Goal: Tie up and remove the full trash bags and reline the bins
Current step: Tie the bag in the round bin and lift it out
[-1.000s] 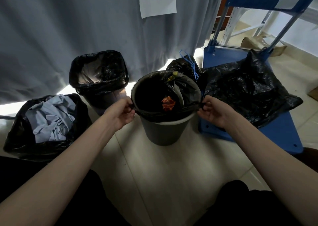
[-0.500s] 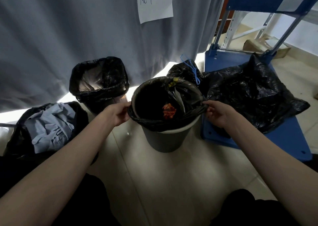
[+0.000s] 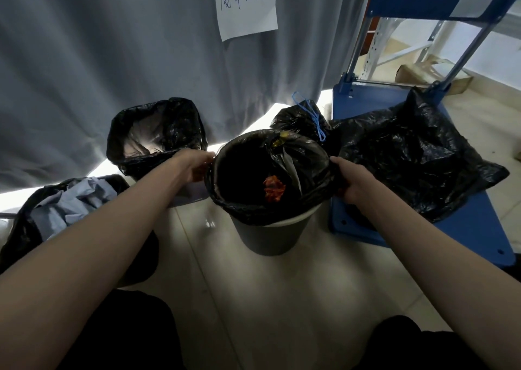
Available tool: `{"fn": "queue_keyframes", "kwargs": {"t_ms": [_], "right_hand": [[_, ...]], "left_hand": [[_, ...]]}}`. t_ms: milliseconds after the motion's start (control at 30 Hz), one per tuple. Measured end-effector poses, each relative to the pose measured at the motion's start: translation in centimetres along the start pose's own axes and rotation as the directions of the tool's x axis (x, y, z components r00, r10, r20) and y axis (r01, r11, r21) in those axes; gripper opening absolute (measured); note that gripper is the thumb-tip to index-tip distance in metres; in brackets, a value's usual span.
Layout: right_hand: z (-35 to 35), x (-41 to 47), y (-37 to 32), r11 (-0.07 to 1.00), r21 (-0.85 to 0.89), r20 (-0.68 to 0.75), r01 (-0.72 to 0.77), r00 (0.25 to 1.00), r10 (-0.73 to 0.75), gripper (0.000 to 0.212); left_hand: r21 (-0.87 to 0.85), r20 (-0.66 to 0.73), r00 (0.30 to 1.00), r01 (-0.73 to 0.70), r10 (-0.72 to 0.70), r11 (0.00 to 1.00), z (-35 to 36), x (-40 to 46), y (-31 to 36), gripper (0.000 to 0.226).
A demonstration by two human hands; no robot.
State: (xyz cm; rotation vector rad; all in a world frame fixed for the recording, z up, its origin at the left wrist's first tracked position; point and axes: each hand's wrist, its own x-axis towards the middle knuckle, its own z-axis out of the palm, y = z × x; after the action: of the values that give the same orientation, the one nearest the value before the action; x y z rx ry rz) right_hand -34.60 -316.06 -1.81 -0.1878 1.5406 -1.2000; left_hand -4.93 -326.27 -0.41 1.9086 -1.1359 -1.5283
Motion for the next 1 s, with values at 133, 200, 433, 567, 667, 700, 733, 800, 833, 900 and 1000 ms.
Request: {"fn": "queue_keyframes", "kwargs": {"t_ms": [133,200,433,567,667,700,733,800,833,900,1000], "right_hand": [[0.9,0.6,-0.8,0.999,-0.012,-0.057,0.049,0.997,-0.05,0.037],[1.2,1.1,-1.1,0.989,-0.069,-0.139,0.131,0.98,-0.14,0.017],[2.2,1.1,-1.1,0.677,-0.521,-0.046,0.519,0.775,-0.63,0.018],[2.9,0.9,-0.7,0.471,-0.605,0.126,0.641,0.662,-0.739,0.016],[3.3,1.2,-0.6,0.394,-0.664,0.173,0.635,0.644,-0.745,0.016],[3.4,1.2,-0.7,0.372,-0.688,0.179,0.623,0.643,-0.745,0.018],[3.5,1.3,-0.7,0.346,-0.713,0.188,0.61,0.641,-0.744,0.02],[3.6,1.5,-1.0,0.314,-0.747,0.199,0.586,0.648,-0.736,0.028],[3.7,1.7,-1.1,0.326,-0.753,0.189,0.572,0.662,-0.725,0.03],[3.8,2.0,-1.5,0.398,-0.738,0.144,0.544,0.704,-0.696,0.032],[4.0,2.4,-2.3,0.53,-0.685,0.068,0.5,0.767,-0.638,0.029]], "left_hand": [[0.044,-0.036,0.996,-0.084,0.086,0.995,0.1,0.9,1.4,0.027],[0.16,-0.144,0.97,-0.171,0.194,0.972,0.0,1.2,1.9,0.013],[0.716,-0.093,0.58,-0.526,0.809,0.46,0.5,0.5,1.7,0.021],[0.827,0.046,0.513,-0.501,0.857,0.256,1.4,0.3,1.3,0.018],[0.84,0.102,0.613,-0.475,0.784,0.261,1.5,0.2,1.7,0.032],[0.85,0.114,0.643,-0.458,0.757,0.261,1.5,0.3,1.9,0.035],[0.863,0.121,0.675,-0.434,0.728,0.259,1.5,0.4,2.1,0.037],[0.888,0.113,0.745,-0.373,0.657,0.27,1.4,0.6,2.7,0.039],[0.892,0.099,0.774,-0.348,0.625,0.29,1.3,0.7,3.0,0.04],[0.861,0.068,0.809,-0.343,0.585,0.375,1.2,0.9,3.5,0.04],[0.75,0.033,0.831,-0.388,0.556,0.536,1.1,1.3,4.1,0.033]]}}
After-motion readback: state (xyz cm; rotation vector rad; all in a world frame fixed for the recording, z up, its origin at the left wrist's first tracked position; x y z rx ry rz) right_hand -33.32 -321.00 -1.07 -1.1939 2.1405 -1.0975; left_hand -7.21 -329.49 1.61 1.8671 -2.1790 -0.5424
